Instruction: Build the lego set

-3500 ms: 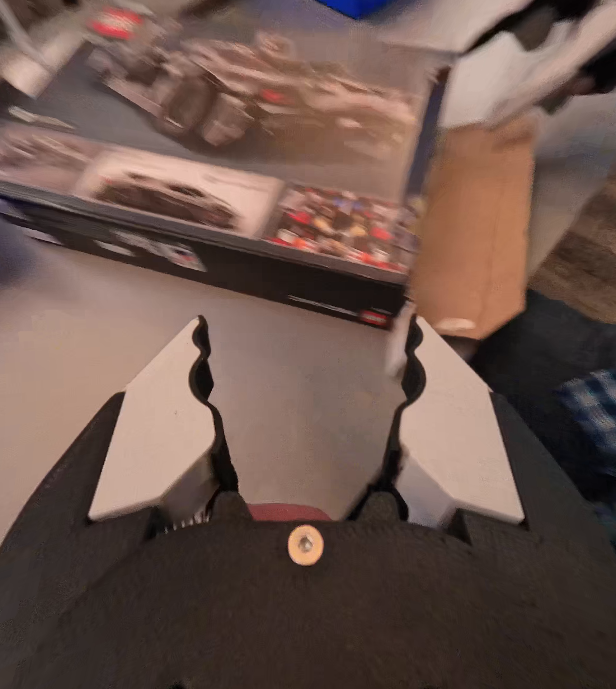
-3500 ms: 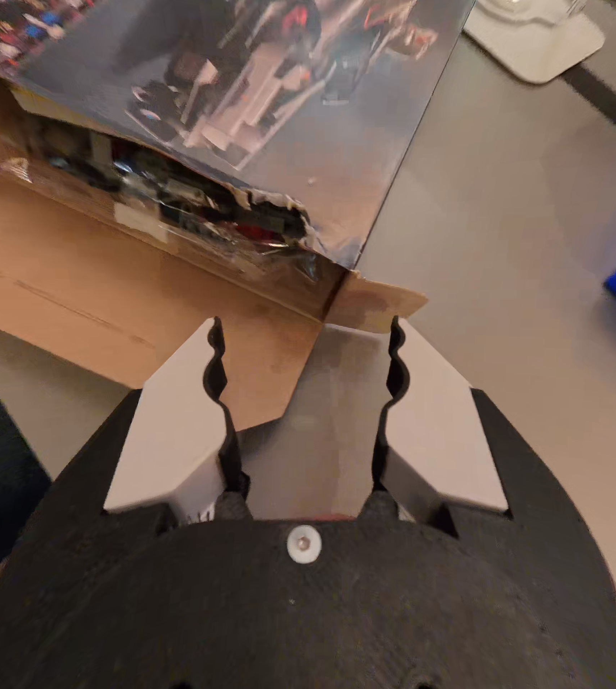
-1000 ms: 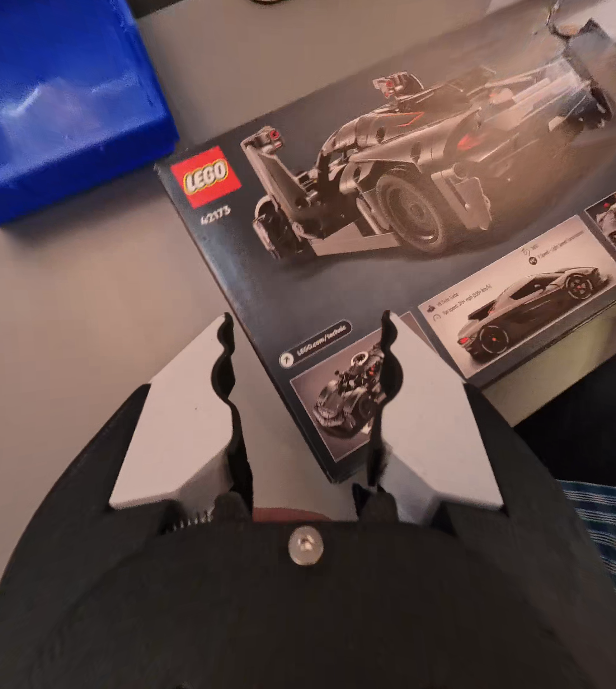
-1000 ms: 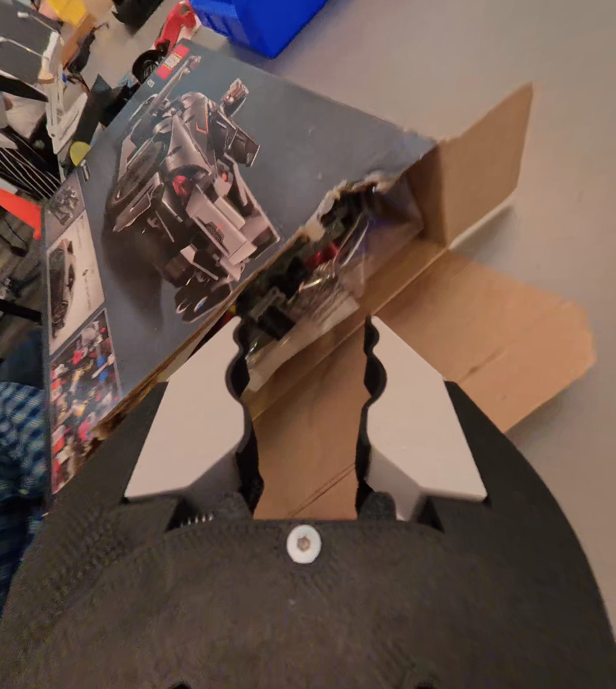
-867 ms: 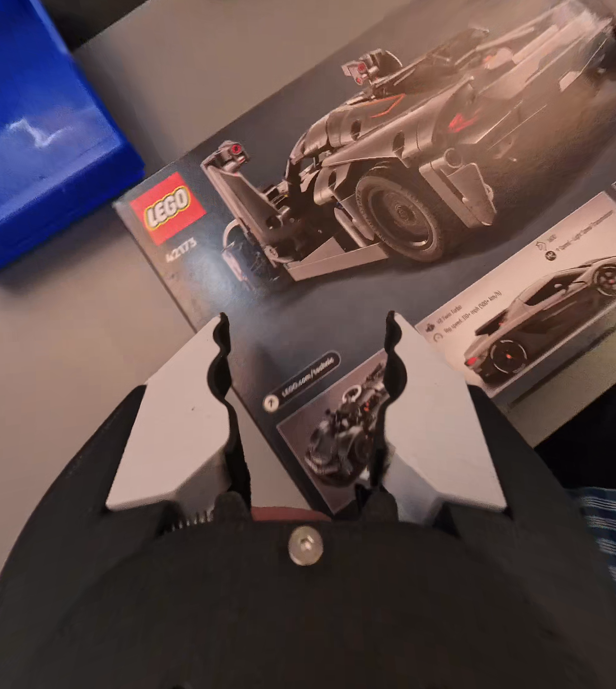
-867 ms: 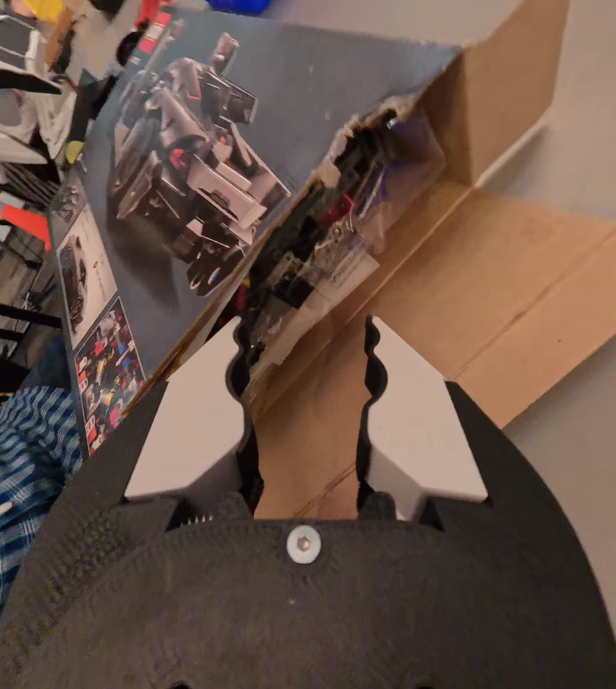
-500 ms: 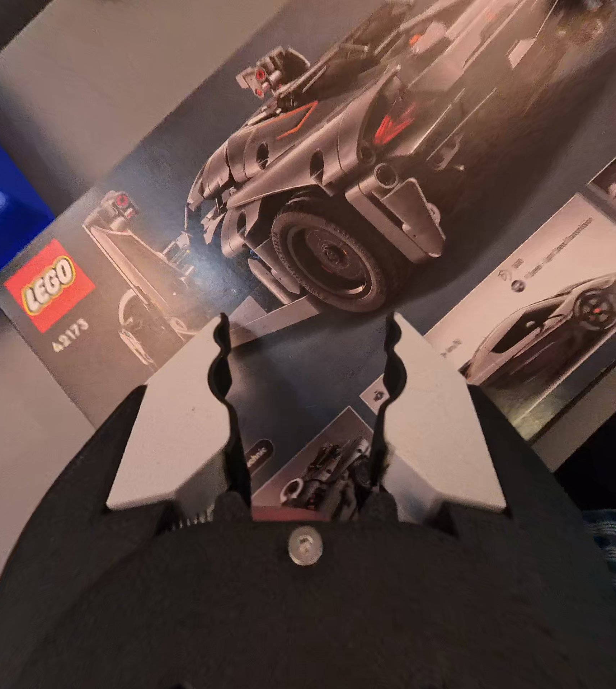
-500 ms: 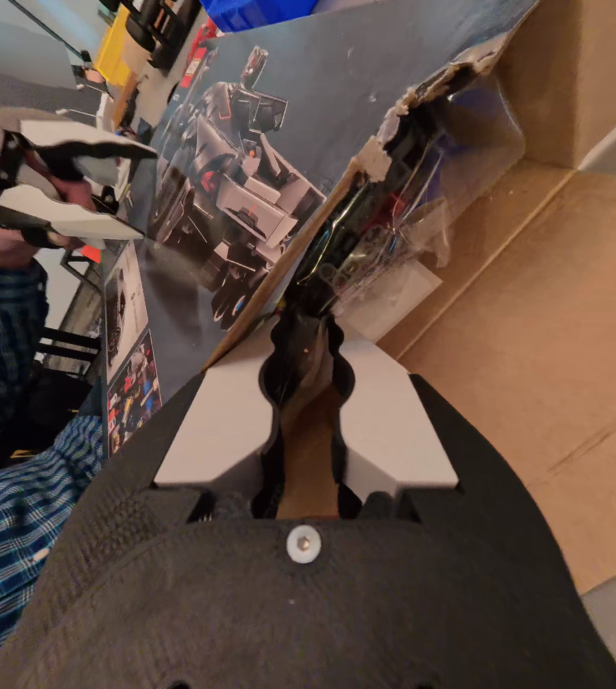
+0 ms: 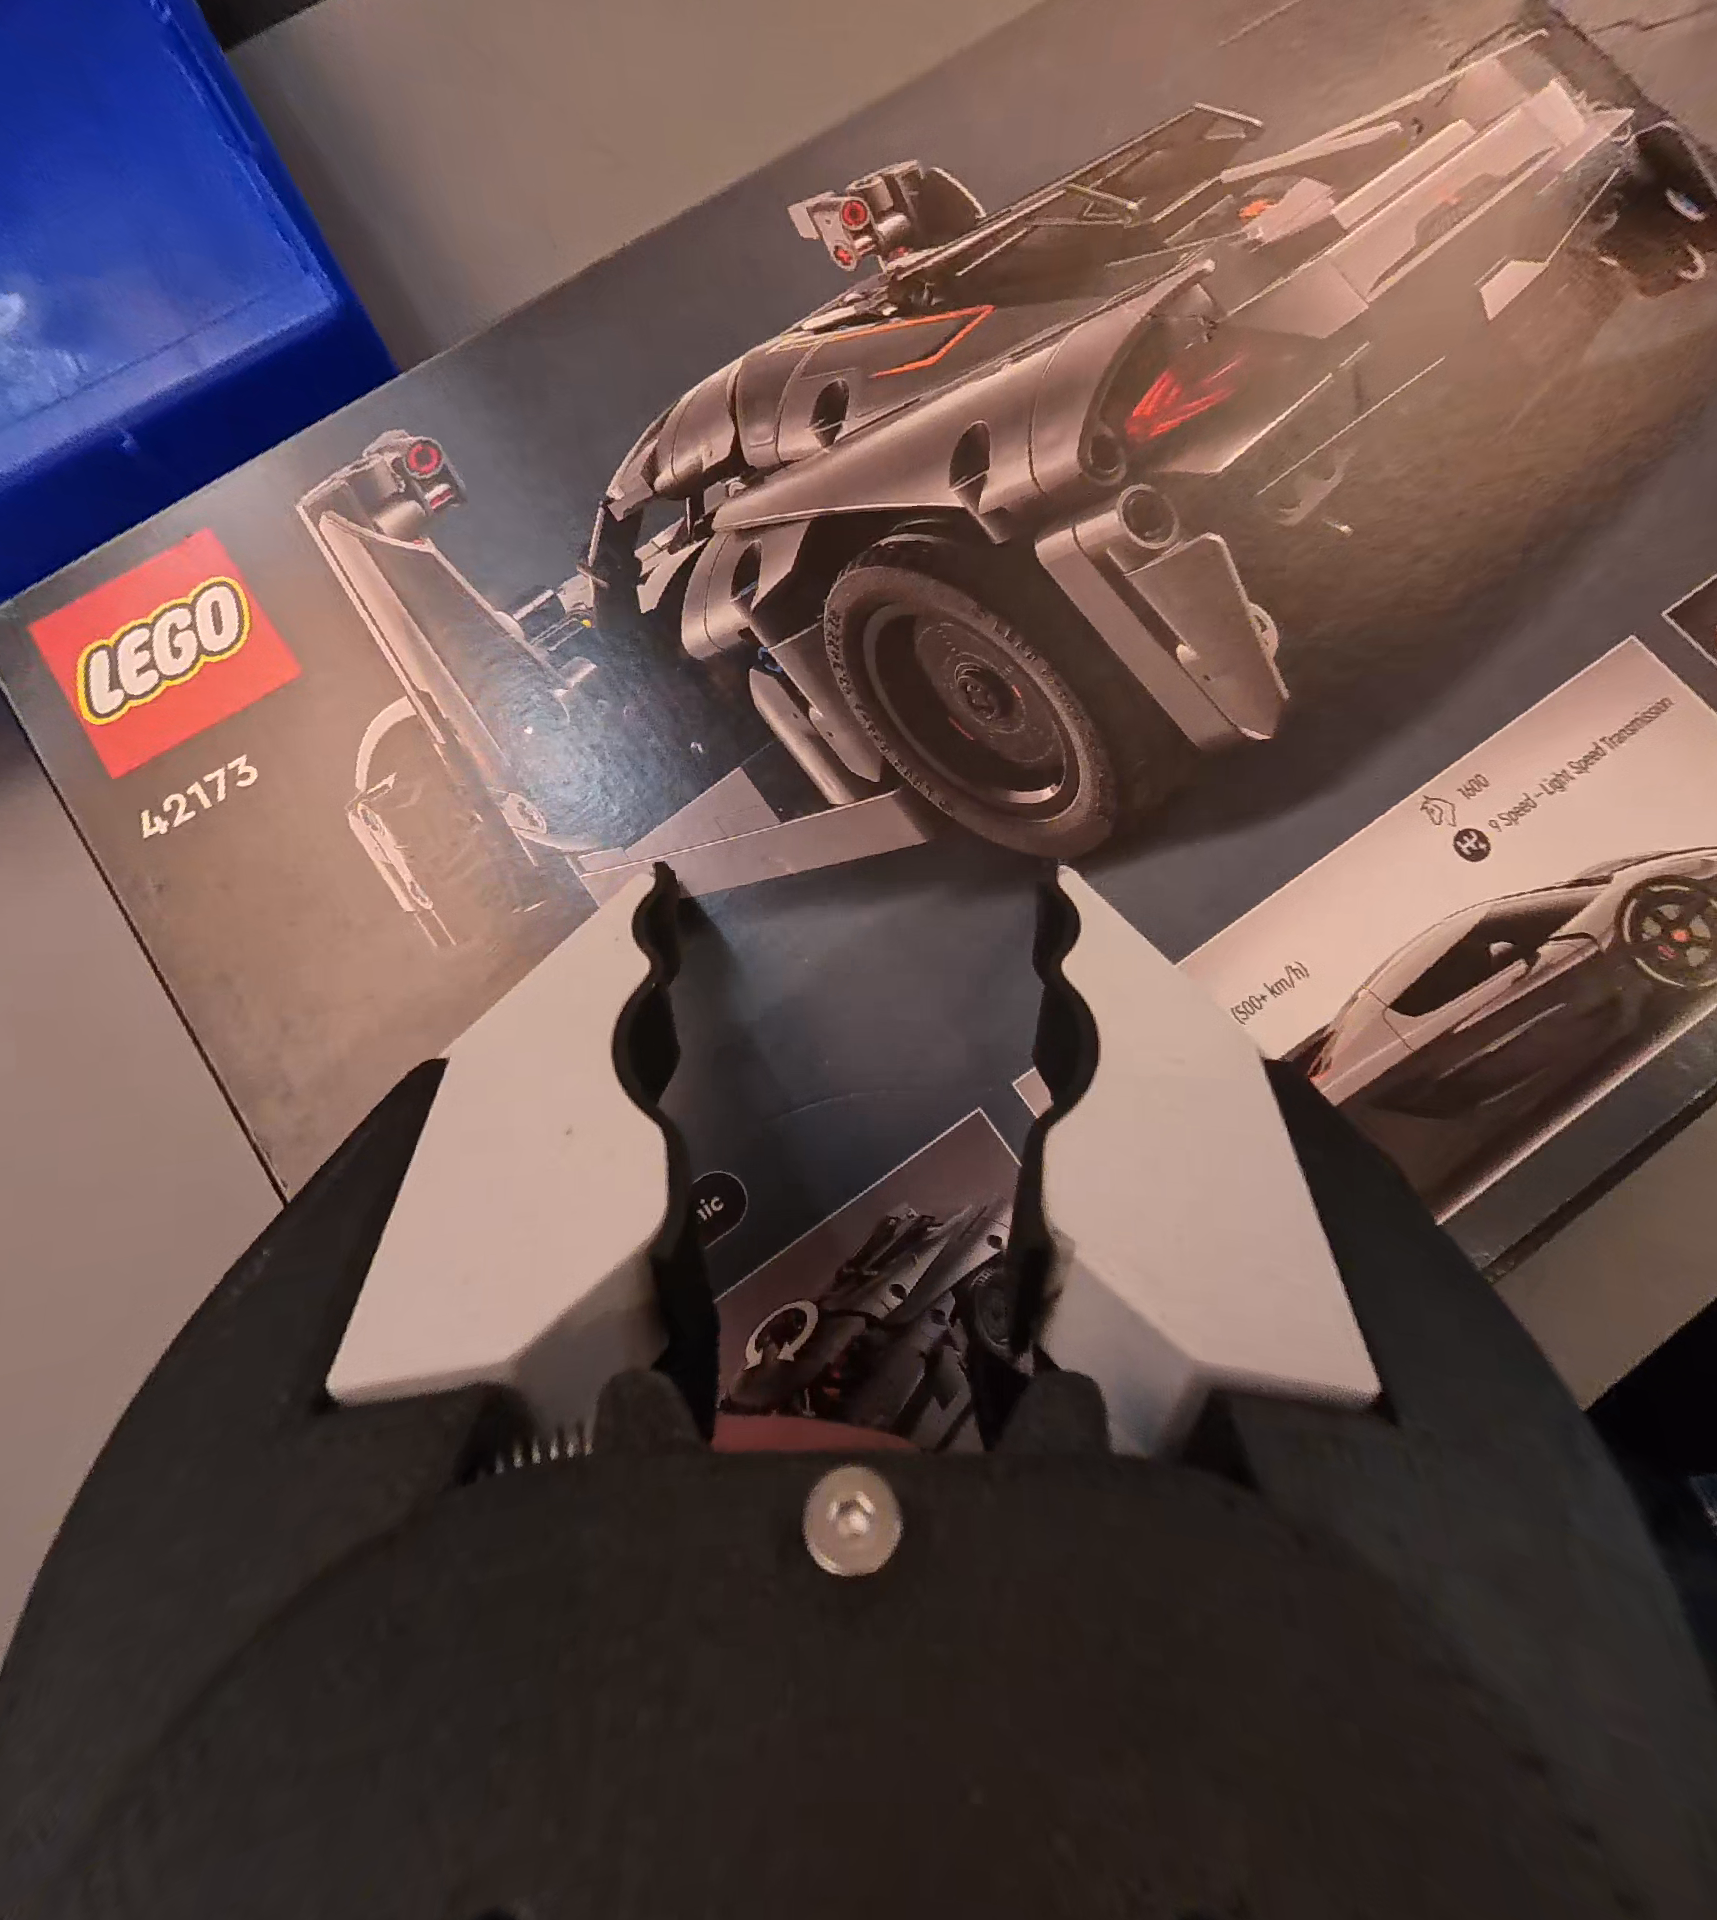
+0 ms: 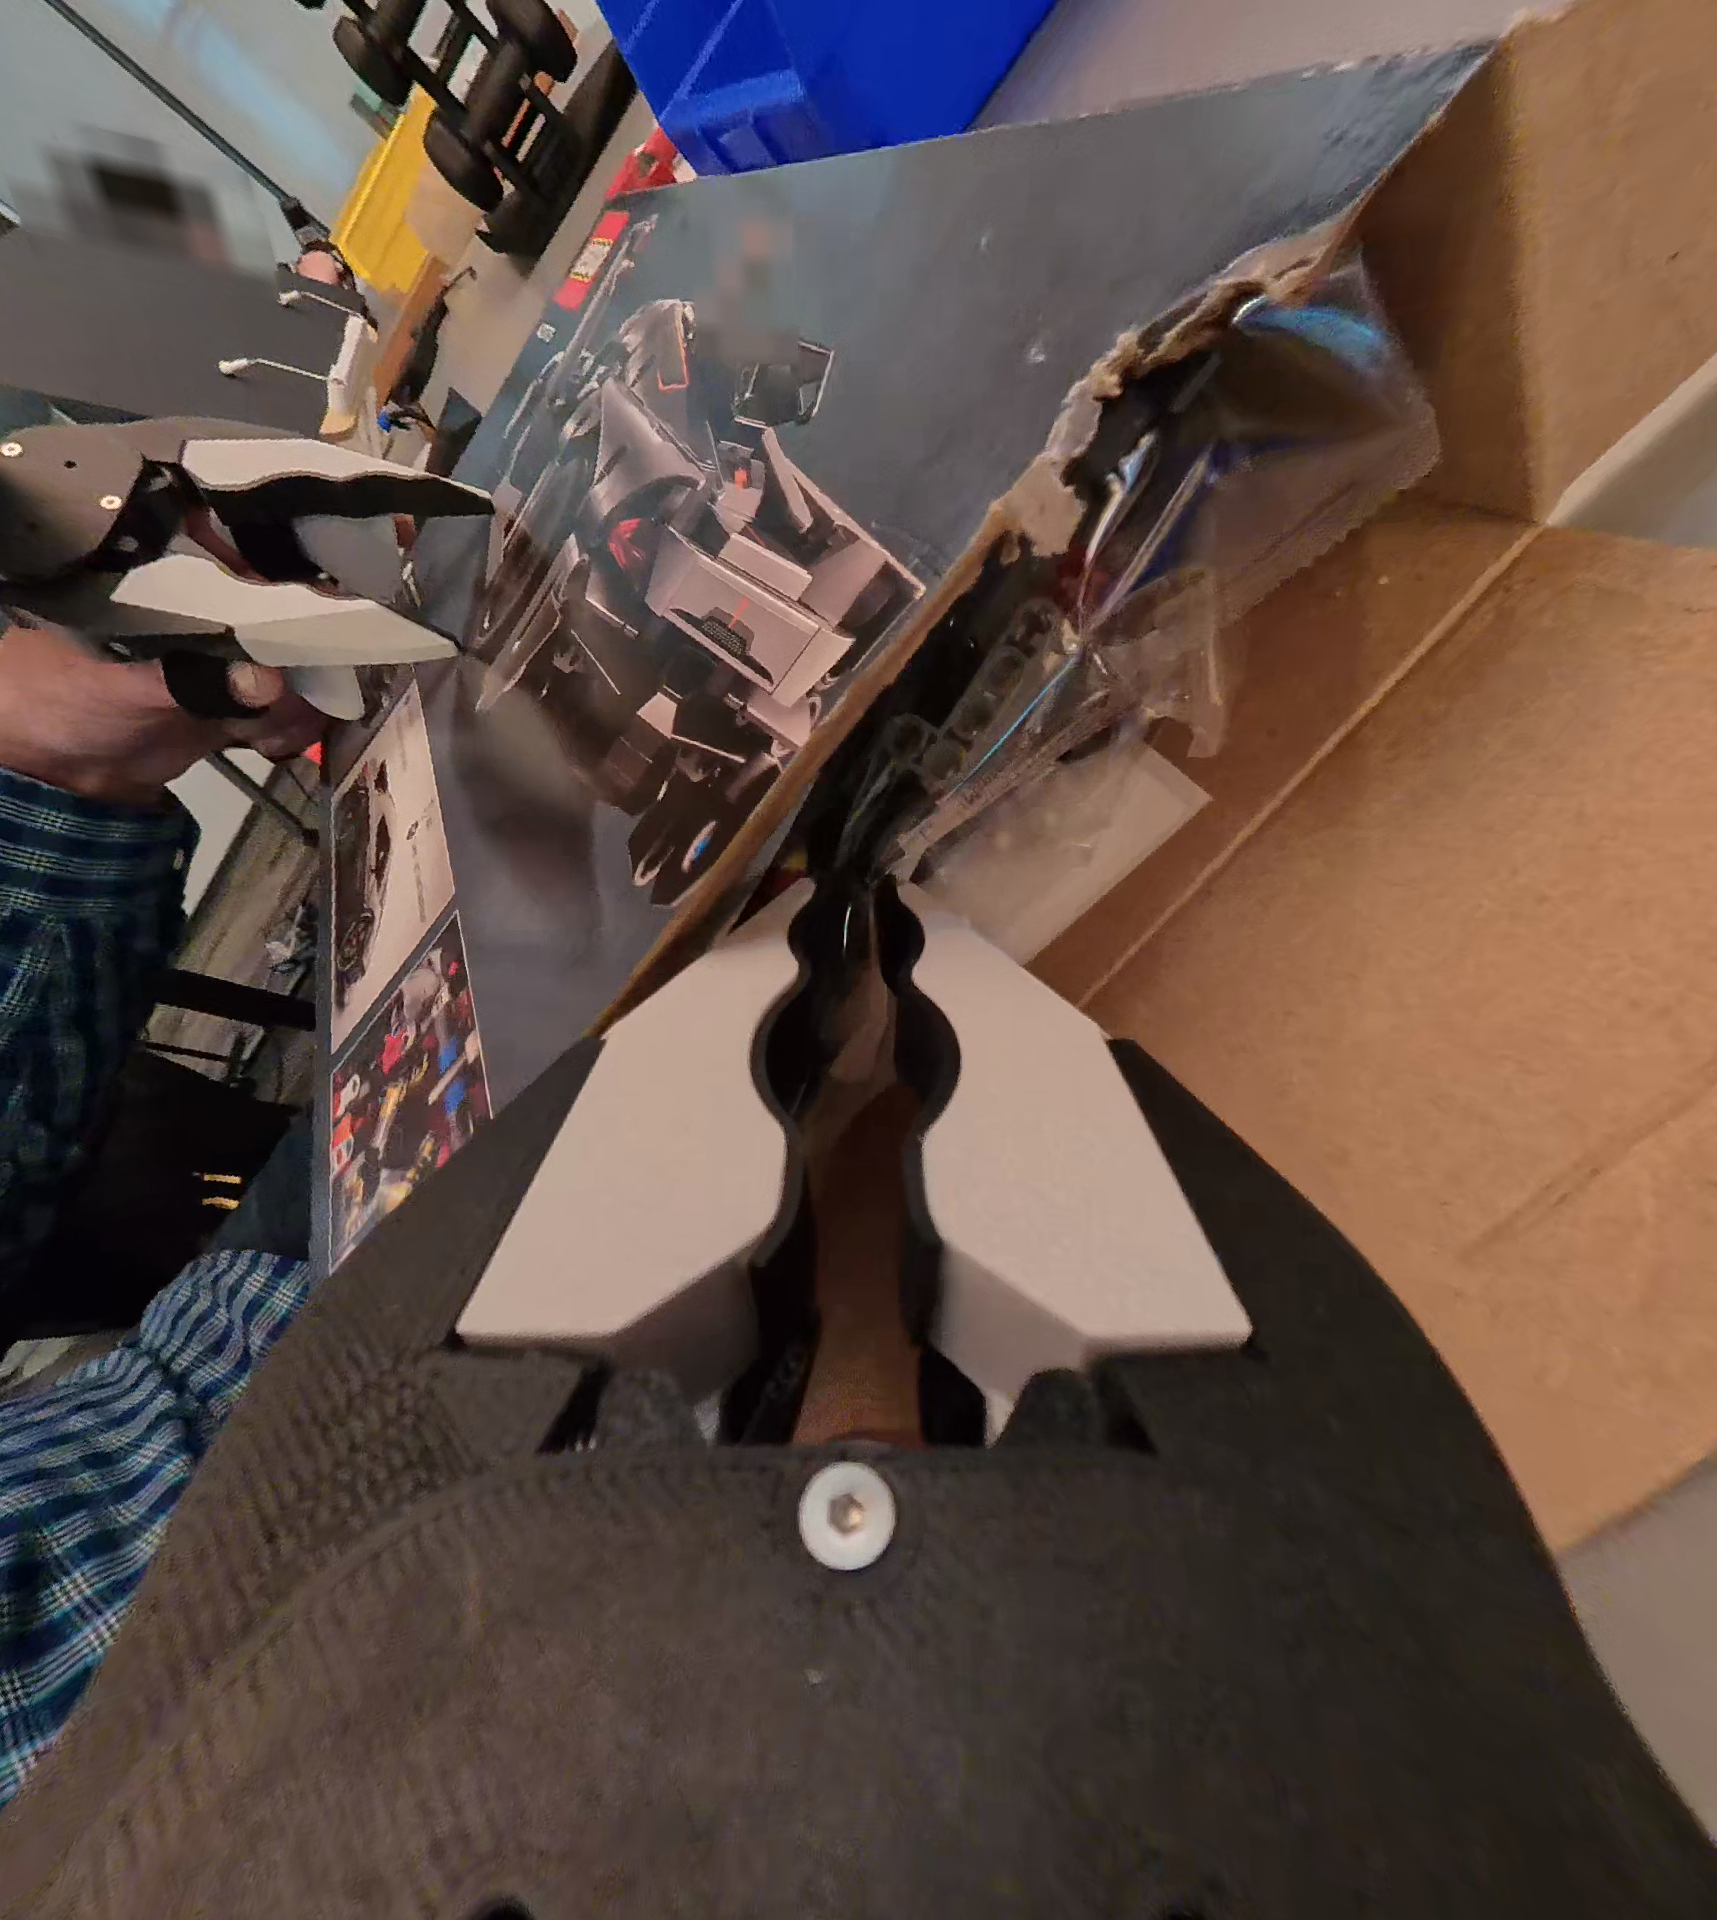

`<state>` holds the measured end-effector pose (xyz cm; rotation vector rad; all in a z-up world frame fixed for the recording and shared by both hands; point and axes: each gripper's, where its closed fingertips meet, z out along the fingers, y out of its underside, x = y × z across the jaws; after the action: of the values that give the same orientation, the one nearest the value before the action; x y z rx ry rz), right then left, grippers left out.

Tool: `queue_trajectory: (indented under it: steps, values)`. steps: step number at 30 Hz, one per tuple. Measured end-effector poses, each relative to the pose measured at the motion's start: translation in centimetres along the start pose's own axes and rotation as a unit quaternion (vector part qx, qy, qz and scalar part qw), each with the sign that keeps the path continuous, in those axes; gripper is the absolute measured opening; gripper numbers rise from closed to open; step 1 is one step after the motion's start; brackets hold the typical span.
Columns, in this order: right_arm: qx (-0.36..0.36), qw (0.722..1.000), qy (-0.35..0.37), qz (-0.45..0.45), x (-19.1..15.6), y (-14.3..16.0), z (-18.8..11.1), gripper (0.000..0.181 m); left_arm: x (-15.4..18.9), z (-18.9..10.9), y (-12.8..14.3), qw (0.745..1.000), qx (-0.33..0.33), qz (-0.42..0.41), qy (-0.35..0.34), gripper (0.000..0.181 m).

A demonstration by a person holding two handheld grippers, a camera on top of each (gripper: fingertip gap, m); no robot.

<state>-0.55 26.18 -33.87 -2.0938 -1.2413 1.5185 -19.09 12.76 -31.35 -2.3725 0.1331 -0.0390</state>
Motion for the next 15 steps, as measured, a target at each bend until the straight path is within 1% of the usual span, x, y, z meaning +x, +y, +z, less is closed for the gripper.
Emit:
queue_trajectory:
  steps: [1,4,7,11,15]
  values:
    - [0.003,1.000,0.003,0.001,0.3,-0.2,-0.5,0.005,0.0,0.0,0.0,1.000,0.002,-0.002,0.001,0.067]
    - [0.008,1.000,-0.004,0.019,1.1,-0.1,-1.5,0.004,-0.1,0.0,0.0,1.000,0.004,0.000,-0.006,0.067]
    - [0.004,1.000,-0.002,0.014,1.3,0.1,-2.3,0.004,-0.2,-0.1,0.0,1.000,0.005,-0.003,-0.009,0.067]
    - [0.010,1.000,0.006,0.021,2.5,0.3,-4.5,0.004,-0.4,-0.2,0.0,1.000,0.005,-0.001,-0.021,0.069]
    - [0.011,0.999,0.016,0.025,3.6,0.7,-6.9,0.004,-0.4,-0.4,-0.3,0.999,-0.009,0.027,-0.040,0.070]
